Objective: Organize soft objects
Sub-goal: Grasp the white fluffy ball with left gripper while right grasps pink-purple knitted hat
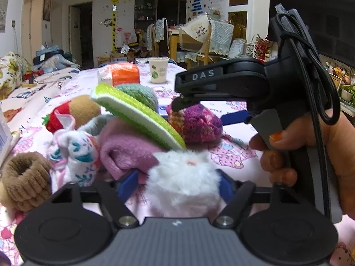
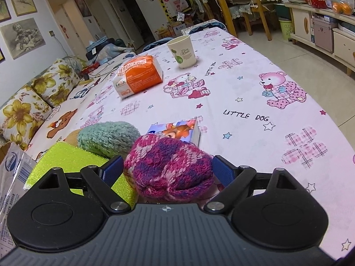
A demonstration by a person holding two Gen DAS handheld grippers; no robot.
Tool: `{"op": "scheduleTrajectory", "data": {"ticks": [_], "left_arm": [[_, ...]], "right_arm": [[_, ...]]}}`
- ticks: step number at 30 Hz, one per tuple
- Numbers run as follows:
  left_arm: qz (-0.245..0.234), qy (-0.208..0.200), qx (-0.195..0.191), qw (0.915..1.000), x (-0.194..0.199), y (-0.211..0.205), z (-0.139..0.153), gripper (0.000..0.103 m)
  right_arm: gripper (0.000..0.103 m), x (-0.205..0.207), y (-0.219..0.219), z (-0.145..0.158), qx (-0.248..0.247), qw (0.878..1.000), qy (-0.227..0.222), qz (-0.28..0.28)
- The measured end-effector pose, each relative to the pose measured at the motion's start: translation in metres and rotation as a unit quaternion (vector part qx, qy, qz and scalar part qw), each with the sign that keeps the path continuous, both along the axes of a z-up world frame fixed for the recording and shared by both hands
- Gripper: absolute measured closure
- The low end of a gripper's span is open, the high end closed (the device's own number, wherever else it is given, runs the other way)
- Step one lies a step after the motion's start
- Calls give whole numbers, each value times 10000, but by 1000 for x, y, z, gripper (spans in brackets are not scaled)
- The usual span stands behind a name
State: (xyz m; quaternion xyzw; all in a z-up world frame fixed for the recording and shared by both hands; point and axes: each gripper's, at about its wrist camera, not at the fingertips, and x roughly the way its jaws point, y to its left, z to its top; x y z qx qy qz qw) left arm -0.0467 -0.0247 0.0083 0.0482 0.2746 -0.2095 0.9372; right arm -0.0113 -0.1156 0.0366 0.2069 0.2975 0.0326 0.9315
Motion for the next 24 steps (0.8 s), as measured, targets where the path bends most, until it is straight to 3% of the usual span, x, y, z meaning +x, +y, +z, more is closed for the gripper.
{"op": "scheduleTrajectory", "data": {"ticks": [4,8,24], "left_arm": [[-113,113,-82,9998,1,-2,0,46],[-172,172,-142,9996,0,0,-1,50],[-180,314,-528,9979,-1,20,7,55]], "right_arm": [[0,-1,-1,-1,-29,10000,6,-2],[0,3,1,-1,-37,10000,42,-17],[0,10,9,-3,-304,9995,92,29]]}}
